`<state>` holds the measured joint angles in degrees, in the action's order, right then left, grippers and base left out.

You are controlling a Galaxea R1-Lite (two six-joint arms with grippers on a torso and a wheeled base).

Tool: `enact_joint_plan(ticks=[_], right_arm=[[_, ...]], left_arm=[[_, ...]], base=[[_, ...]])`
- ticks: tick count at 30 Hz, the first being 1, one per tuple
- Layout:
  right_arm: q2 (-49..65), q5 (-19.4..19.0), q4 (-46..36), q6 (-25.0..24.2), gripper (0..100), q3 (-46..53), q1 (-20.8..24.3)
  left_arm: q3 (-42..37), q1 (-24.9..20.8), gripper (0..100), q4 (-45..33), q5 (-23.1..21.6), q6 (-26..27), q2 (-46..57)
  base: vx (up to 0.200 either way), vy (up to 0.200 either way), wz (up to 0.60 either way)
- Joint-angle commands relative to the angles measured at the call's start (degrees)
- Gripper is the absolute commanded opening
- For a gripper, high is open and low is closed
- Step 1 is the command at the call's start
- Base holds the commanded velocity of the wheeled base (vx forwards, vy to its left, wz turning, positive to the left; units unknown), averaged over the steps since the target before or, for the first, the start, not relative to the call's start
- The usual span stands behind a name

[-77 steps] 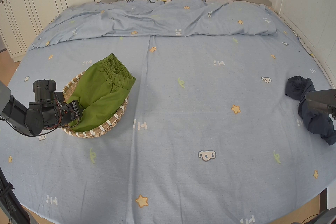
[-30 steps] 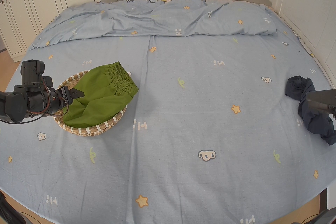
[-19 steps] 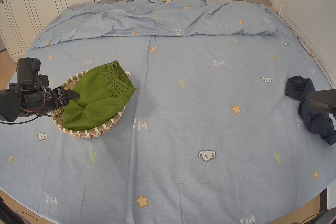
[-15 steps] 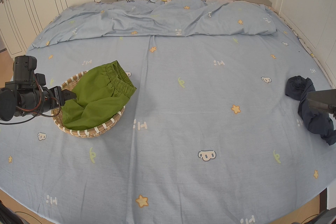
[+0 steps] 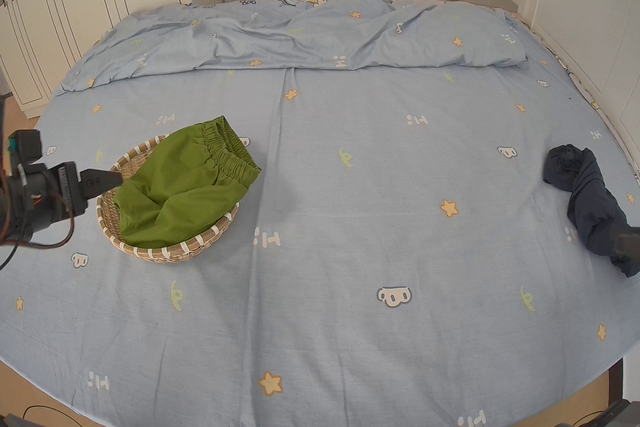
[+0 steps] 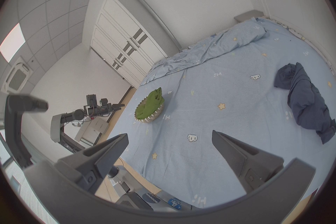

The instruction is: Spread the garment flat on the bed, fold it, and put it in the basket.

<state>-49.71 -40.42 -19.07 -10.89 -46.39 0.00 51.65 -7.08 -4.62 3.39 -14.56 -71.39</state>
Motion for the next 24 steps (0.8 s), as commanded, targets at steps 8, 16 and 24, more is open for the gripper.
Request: enact_joint_plan(ticks=[8,16,24], right_arm=[[28.1,0.0,-0.8,2.2,100,18.8,2.0],[32.0,0.0,-5.8,2.1,100,20.1,4.6],[37.3,0.1,-10.7,1.9,100,22.0,8.2]], left_arm=[[-20.5,-3.2,100,-17.3,8.8,-1.2,43.7],[-30.0,8.0,100,-20.1,8.0,-1.1,56.4],[-38.1,9.9,100,-19.0,7.7,-1.3,62.3]], base=[[0.000,0.000,0.00],[0.000,0.000,0.00],[0.000,0.000,0.00]])
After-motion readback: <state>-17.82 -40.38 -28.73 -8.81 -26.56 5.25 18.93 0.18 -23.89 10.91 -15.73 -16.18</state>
